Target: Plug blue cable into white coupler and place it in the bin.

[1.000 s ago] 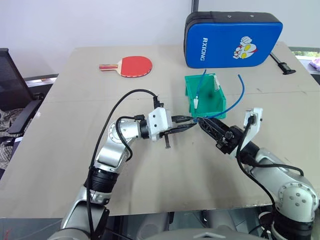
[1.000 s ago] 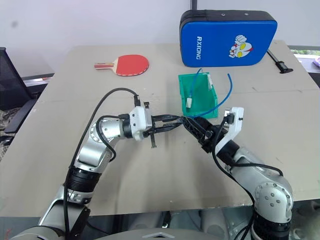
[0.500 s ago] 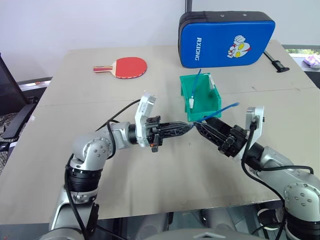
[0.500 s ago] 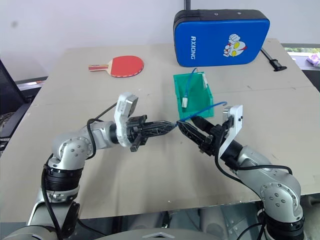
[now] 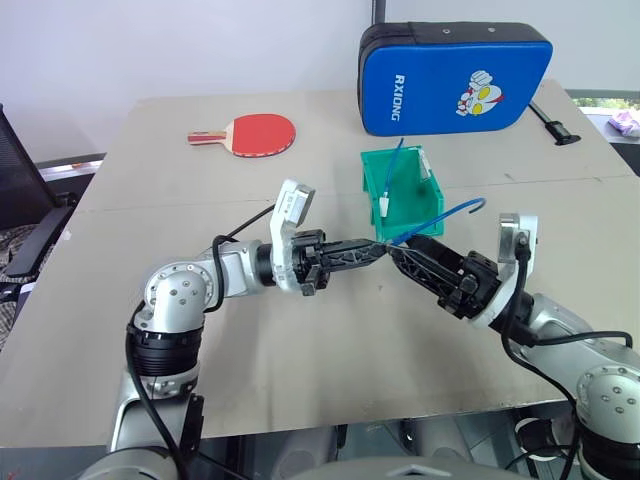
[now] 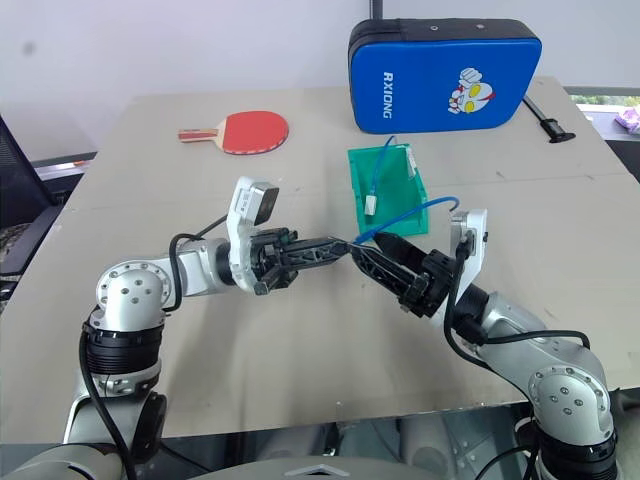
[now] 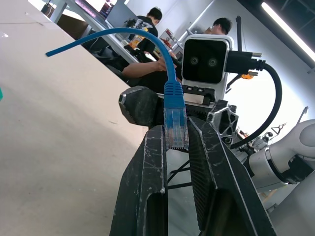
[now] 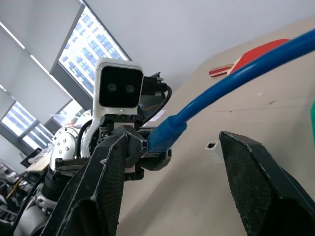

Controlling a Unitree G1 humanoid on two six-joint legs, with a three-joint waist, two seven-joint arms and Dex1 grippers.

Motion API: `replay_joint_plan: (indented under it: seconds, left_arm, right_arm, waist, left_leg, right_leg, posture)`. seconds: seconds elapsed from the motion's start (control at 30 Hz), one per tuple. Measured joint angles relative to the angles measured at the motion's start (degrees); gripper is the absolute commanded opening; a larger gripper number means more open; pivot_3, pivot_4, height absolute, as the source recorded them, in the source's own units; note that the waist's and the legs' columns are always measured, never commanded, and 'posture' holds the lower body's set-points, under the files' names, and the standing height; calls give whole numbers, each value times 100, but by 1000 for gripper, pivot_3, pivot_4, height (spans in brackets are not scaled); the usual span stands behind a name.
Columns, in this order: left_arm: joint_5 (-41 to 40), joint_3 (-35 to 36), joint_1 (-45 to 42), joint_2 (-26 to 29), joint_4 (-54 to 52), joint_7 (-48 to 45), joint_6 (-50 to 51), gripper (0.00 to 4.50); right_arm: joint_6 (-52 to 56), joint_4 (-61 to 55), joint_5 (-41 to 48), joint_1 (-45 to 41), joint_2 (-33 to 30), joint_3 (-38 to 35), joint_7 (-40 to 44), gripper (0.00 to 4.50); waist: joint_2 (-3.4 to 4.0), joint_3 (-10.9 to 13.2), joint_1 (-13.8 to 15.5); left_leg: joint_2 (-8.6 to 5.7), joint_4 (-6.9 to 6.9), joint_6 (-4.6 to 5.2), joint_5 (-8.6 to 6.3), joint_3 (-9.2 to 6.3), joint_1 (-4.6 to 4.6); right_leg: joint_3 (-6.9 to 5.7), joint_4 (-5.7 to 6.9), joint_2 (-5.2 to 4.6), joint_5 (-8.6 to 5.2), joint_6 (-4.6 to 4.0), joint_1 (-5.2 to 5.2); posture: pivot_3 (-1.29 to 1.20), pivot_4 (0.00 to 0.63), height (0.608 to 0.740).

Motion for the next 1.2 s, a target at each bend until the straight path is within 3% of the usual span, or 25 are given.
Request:
replay_joint_plan:
  seconds: [0.1,0.3,0.5,0.6,0.77,1.07,1.2]
  left_arm:
    - [-33,0,28,8,-56,7,2,569]
    - [-35,-3,85,85,-147,-2,-17,533]
    - [95,-30,181,99,-269,-139,-170,533]
    - [395,-103,210,109,-398,-207,-447,1304]
    - [1452,-181,671,363,-574,-223,-1414,3688]
    - [4090,539,2222,526,-245,749,-4116,3688]
    - [4741,640,2603,136,-184,1394,-4563,3688]
  right_arm:
    - [-63,1,97,0,-25,23,-46,2851]
    - [-106,7,278,-18,-71,80,-85,132]
    - [-140,14,497,-20,-169,99,-90,55]
    - [-192,30,514,-20,-197,127,-98,0]
    - [-262,158,408,4,-244,172,-106,0]
    - [-632,359,-122,113,-158,171,114,0]
    - [-699,545,-396,97,-155,191,253,0]
  waist:
    - [0,0,0]
    - [0,0,1]
    - [0,0,1]
    - [0,0,6]
    - [1,0,-9]
    - [2,-1,49]
    - [1,-1,112]
  left_leg:
    - [0,0,0,0,0,-1]
    - [0,0,0,0,1,-1]
    - [0,-1,0,0,3,-2]
    - [0,-1,0,0,4,-3]
    - [2,-5,0,0,11,-2]
    - [4,-10,1,-1,14,-9]
    - [1,-8,2,-2,12,-13]
  right_leg:
    - [0,-1,0,0,0,0]
    - [3,-1,0,0,0,-2]
    - [3,-3,0,0,0,-2]
    - [4,-3,0,0,0,-2]
    - [13,-4,0,0,-2,-7]
    - [15,-10,-1,0,-1,-14]
    - [12,-12,-4,1,0,-13]
  posture:
    - [0,150,729]
    - [0,150,729]
    - [0,150,729]
    - [0,150,729]
    - [0,150,729]
    - [0,150,729]
    - [0,150,729]
